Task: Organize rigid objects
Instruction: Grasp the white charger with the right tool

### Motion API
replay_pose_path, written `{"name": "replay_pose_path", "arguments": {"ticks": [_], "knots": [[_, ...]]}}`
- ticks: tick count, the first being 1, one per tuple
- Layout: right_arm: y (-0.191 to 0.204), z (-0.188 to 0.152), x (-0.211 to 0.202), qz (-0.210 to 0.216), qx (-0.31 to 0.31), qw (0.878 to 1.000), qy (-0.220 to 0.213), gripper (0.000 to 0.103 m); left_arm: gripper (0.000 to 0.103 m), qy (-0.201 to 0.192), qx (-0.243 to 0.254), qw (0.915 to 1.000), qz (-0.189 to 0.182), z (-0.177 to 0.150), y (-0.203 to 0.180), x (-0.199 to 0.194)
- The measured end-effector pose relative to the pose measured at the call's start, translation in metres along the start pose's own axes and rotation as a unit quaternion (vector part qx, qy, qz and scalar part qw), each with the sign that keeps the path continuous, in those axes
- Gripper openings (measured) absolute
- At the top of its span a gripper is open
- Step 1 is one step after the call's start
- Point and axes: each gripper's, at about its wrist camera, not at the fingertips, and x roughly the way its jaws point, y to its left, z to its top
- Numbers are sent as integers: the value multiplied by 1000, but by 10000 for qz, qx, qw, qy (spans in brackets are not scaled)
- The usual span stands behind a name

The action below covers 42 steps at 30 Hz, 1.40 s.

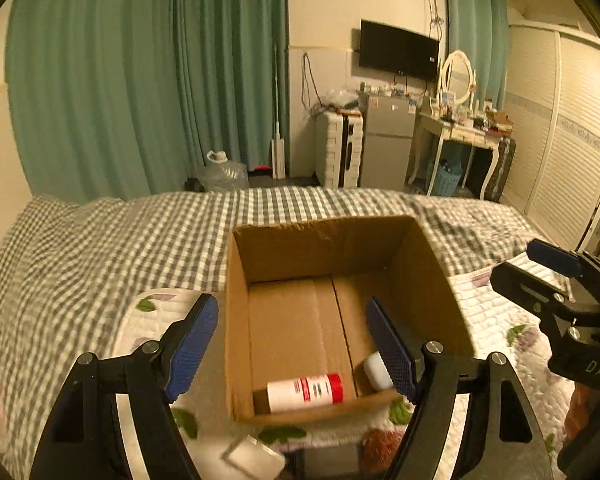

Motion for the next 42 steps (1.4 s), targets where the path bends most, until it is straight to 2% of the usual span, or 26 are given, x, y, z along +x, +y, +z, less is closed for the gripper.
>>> {"name": "replay_pose_path", "arguments": {"ticks": [4,9,13,16,20,23,26,30,32,35,42], "knots": [[14,-16,-37,-161,-198,9997,40,88,79,-103,28,9999,58,-14,2,-38],[35,-61,-57,-222,-274,9990,277,88,79,-58,-15,10000,79,-50,6,-65],[48,-107,-50,-177,-172,9979,598,88,79,117,27,9996,237,-90,7,-63],[57,-142,-31,-108,-102,9949,1003,88,79,333,-47,9991,238,-119,8,-53],[79,-174,-6,-153,-471,9898,1336,88,79,675,-117,9975,193,-150,11,-35],[84,-183,9,-114,-374,9880,1491,83,79,844,-39,9962,233,-160,11,-25],[82,-190,24,-141,-148,9863,1637,74,79,863,-103,9961,148,-162,14,-23],[78,-194,34,-112,-47,9854,1700,63,79,957,-34,9950,270,-165,11,-17],[74,-192,32,-43,-8,9860,1667,53,79,1005,21,9945,283,-167,9,-14],[67,-186,21,87,55,9877,1563,52,79,1115,72,9934,262,-171,7,-9],[32,-169,-6,36,467,9917,1195,52,79,1499,49,9887,86,-184,-6,5]]}}
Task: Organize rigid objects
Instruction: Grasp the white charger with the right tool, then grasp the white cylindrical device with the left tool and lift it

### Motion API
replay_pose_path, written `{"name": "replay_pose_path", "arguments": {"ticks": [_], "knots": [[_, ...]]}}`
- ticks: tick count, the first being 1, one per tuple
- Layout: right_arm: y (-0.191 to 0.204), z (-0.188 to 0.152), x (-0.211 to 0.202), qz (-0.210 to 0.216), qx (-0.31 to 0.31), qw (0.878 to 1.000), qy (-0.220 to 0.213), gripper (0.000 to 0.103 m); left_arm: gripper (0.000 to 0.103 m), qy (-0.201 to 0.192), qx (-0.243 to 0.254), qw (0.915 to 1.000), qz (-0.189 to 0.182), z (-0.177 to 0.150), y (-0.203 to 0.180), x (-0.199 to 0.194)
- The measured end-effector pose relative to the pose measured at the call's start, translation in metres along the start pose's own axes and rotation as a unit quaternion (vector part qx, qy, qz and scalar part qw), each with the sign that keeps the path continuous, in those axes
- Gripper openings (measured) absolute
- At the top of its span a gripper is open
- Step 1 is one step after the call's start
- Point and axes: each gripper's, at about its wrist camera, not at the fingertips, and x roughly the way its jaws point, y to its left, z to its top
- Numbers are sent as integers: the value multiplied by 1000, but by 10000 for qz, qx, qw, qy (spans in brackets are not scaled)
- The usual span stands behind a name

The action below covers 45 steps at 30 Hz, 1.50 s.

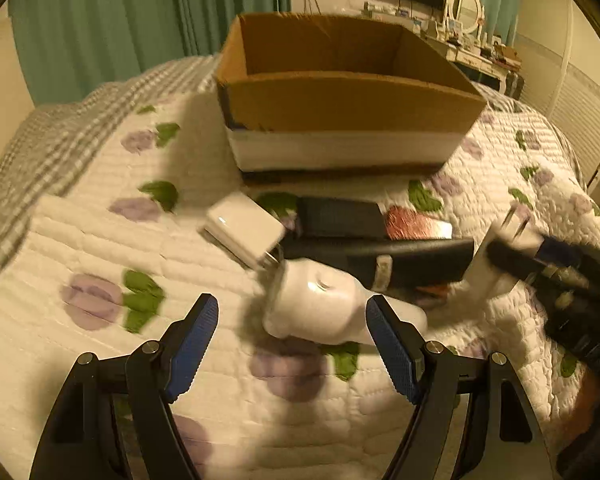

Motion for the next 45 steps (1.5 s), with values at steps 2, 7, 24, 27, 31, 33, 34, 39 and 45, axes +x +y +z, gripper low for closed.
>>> {"name": "replay_pose_path", "arguments": {"ticks": [2,7,24,27,31,33,34,39,45], "knots": [[-5,2,-3,45,93,9999,-32,52,79,-45,-85,10000,8,0,-2,3],[-3,1,-1,202,77,9998,31,52,79,81,-392,9988,-299,0,-3,19],[-1,0,-13,251,17,9997,-47,52,55,349,-468,9979,-288,-3,-2,32],[-3,1,-17,227,31,9997,-80,52,50,419,-458,9975,-327,-6,2,24],[-7,2,-22,181,44,9997,-136,52,52,421,-75,9984,-381,-12,-6,9],[-10,2,-26,166,56,9997,-174,52,54,432,132,9982,-405,-11,-14,3],[-12,2,-28,161,63,9997,-185,52,54,445,219,9977,-454,-10,-15,0],[-23,4,-40,164,163,9993,-280,52,58,349,776,9957,-370,-5,-22,-17],[-36,5,-49,144,316,9989,-329,52,65,418,1593,9855,-399,-9,-36,-15]]}}
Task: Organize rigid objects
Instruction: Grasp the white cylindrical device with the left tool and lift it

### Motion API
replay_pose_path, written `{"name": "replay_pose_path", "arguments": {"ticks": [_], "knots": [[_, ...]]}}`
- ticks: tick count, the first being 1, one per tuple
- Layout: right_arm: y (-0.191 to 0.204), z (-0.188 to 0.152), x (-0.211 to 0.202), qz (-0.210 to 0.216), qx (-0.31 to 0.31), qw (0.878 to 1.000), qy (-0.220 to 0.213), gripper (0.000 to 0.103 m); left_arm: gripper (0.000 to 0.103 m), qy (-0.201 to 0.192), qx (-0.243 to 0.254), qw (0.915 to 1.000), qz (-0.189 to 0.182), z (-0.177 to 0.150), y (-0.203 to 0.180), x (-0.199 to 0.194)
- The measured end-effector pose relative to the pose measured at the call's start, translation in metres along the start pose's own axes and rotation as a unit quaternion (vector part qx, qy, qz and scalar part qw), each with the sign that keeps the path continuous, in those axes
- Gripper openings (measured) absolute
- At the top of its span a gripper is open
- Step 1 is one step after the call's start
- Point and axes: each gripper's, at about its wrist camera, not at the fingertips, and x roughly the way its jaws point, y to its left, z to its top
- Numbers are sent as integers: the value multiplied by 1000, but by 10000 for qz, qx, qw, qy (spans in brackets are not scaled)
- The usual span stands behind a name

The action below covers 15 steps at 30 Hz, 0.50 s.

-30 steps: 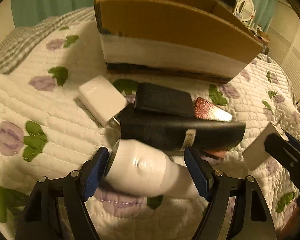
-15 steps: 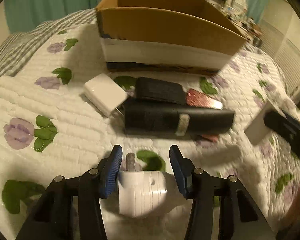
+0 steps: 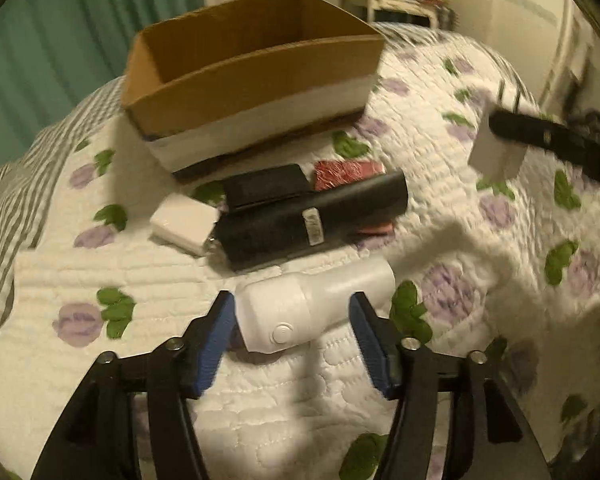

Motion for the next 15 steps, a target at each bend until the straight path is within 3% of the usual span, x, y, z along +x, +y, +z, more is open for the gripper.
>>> {"name": "replay_pose_path", "arguments": {"ticks": [3,8,12,15], "knots": [[0,-1,4,-7,1,10000,77,52,67,36,341,9993,153,7,-5,13],[1,-3,9,3,-27,9999,150,52,77,84,453,9989,-50,14,-4,30],[-1,-5,15,-19,-8,9997,234,52,79,495,485,9976,-49,13,-4,55],[-1,-5,14,-16,-17,9997,237,52,79,646,97,9974,-320,16,5,64]]}}
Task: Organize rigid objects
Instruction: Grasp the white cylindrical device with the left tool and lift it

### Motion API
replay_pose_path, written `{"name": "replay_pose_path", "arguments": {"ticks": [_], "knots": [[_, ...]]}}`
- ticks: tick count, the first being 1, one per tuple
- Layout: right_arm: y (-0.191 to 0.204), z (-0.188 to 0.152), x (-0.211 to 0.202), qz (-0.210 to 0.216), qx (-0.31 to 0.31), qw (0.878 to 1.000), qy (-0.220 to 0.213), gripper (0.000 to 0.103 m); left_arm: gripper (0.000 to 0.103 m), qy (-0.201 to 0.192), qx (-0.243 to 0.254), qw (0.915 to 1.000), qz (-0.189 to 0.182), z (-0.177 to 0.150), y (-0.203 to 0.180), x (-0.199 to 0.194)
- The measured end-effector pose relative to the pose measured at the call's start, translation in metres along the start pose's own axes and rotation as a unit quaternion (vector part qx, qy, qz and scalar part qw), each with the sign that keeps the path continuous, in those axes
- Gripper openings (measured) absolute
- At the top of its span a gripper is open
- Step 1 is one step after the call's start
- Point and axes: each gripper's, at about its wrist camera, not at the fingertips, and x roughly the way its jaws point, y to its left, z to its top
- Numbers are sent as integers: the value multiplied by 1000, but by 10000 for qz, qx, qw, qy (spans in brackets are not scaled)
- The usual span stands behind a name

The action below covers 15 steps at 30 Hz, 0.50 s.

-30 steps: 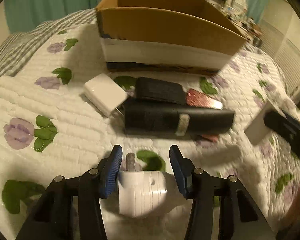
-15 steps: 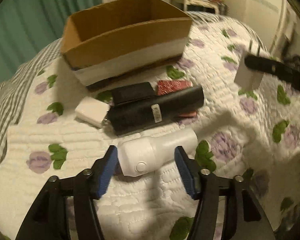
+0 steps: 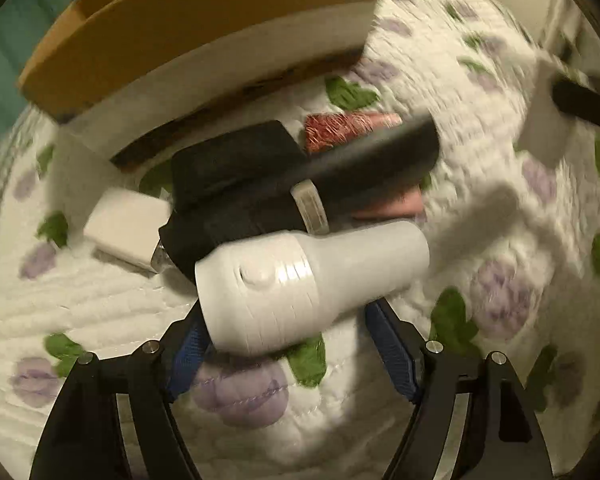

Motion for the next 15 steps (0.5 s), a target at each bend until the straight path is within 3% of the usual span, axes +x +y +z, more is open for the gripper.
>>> {"name": "replay_pose_path", "arguments": {"ticks": [4,7,10,15], "knots": [[0,1,-2,8,22,10000,-35,52,79,-126,-743,9965,-352,-4,17,-14],[-1,1,-2,23,37,10000,-29,52,79,-276,-1193,9916,-419,-11,26,-29],[-1,1,-3,56,49,10000,-49,52,79,-496,-1750,9804,-756,-17,35,-41],[-1,1,-4,94,75,9999,-60,52,79,-194,-2226,9709,-864,-5,40,-19]]}}
